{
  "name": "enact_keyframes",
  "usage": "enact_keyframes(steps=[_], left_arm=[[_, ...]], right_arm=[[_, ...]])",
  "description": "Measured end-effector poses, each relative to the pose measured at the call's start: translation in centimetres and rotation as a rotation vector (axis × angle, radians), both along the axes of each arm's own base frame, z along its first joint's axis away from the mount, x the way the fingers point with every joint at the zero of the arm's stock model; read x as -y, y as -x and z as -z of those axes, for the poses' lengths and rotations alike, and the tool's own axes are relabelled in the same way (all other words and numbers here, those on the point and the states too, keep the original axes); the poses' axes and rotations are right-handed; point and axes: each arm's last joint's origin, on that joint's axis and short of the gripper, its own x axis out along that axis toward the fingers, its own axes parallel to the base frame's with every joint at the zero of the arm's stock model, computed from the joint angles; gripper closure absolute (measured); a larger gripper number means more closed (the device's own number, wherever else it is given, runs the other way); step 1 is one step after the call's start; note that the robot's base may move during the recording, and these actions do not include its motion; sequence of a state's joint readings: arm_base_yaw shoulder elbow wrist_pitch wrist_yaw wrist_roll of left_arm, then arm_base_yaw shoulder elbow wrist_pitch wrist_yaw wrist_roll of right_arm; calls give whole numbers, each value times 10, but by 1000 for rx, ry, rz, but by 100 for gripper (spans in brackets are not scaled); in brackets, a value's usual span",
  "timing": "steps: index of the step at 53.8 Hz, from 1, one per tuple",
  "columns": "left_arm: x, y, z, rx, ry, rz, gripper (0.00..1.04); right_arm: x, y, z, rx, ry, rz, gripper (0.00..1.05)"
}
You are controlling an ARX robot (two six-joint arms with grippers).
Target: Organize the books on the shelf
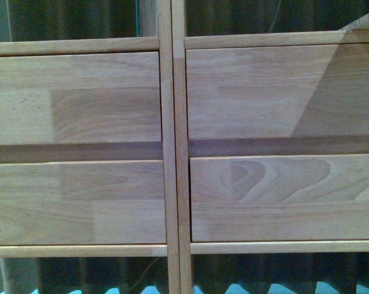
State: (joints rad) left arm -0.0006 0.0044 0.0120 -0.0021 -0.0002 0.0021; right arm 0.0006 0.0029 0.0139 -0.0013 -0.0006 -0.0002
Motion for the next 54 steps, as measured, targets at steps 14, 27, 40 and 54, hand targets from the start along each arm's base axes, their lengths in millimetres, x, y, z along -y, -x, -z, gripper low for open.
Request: enact_keyframes(steps=[14, 27, 40, 54], left_arm=[[0, 0, 0, 0, 0, 0, 7], [0, 0, 0, 0, 0, 0, 7], [0, 0, 0, 0, 0, 0, 7], [0, 0, 0, 0, 0, 0, 7]], right_arm=[[0, 0, 0, 0, 0, 0, 7], [0, 0, 0, 0, 0, 0, 7], [0, 0, 0, 0, 0, 0, 7], [0, 0, 0, 0, 0, 0, 7]])
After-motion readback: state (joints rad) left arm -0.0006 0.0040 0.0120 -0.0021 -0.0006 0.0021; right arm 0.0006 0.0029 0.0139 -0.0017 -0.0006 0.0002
